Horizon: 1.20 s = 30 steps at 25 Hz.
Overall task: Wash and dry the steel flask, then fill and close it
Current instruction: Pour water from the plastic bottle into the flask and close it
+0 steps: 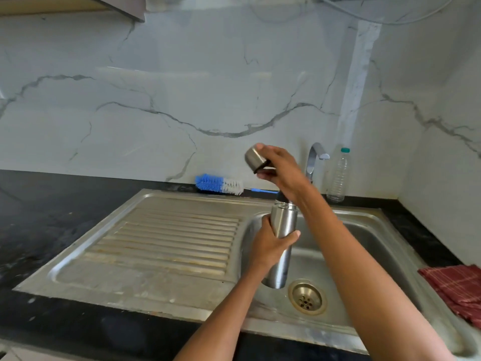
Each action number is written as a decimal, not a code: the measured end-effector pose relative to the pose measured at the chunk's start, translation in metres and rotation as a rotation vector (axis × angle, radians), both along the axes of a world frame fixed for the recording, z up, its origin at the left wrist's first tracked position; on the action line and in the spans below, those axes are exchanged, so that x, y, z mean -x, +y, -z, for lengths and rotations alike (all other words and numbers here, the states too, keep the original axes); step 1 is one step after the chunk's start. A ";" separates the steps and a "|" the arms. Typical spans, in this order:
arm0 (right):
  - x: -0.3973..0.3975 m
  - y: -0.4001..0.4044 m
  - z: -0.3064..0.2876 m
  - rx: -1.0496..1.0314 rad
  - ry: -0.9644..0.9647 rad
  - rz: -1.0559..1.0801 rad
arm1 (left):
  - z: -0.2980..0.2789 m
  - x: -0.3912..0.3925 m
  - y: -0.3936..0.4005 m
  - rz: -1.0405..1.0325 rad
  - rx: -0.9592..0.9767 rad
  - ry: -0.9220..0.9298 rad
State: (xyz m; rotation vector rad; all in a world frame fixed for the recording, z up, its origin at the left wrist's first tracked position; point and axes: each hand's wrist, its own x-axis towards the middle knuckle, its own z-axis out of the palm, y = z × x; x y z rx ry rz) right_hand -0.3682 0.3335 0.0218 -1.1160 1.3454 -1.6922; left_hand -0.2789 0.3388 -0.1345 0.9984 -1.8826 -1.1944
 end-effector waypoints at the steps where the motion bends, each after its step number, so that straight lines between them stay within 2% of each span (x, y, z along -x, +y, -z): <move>1: 0.018 0.016 0.001 0.036 -0.099 -0.009 | 0.000 0.002 0.000 0.001 0.014 -0.012; 4: 0.062 0.049 0.021 0.124 -0.323 0.078 | 0.001 0.004 -0.002 -0.018 0.048 -0.041; 6: 0.079 0.064 0.037 0.127 -0.357 0.168 | 0.002 0.005 -0.002 -0.038 0.079 -0.051; 10: 0.079 0.078 0.060 -0.023 -0.094 0.360 | 0.003 0.003 0.001 -0.031 0.124 -0.070; 16: 0.056 0.072 0.060 -0.070 0.157 0.187 | -0.002 0.002 0.009 0.018 0.205 -0.145; 22: 0.054 0.074 0.073 -0.077 0.346 0.109 | 0.001 0.002 0.006 -0.015 0.201 -0.092; 24: 0.052 0.073 0.075 -0.111 0.454 0.174 | -0.001 0.001 0.008 -0.002 0.232 -0.128; 27: 0.050 0.068 0.076 -0.278 0.781 0.412 | 0.000 0.001 0.009 0.022 0.255 -0.137; 28: 0.050 0.067 0.075 -0.308 0.817 0.406 | 0.001 0.001 0.009 0.022 0.251 -0.134; 29: 0.051 0.067 0.074 -0.308 0.774 0.324 | 0.002 0.002 0.008 0.018 0.241 -0.124; 30: 0.051 0.069 0.071 -0.286 0.654 0.195 | 0.003 0.002 0.007 0.012 0.230 -0.112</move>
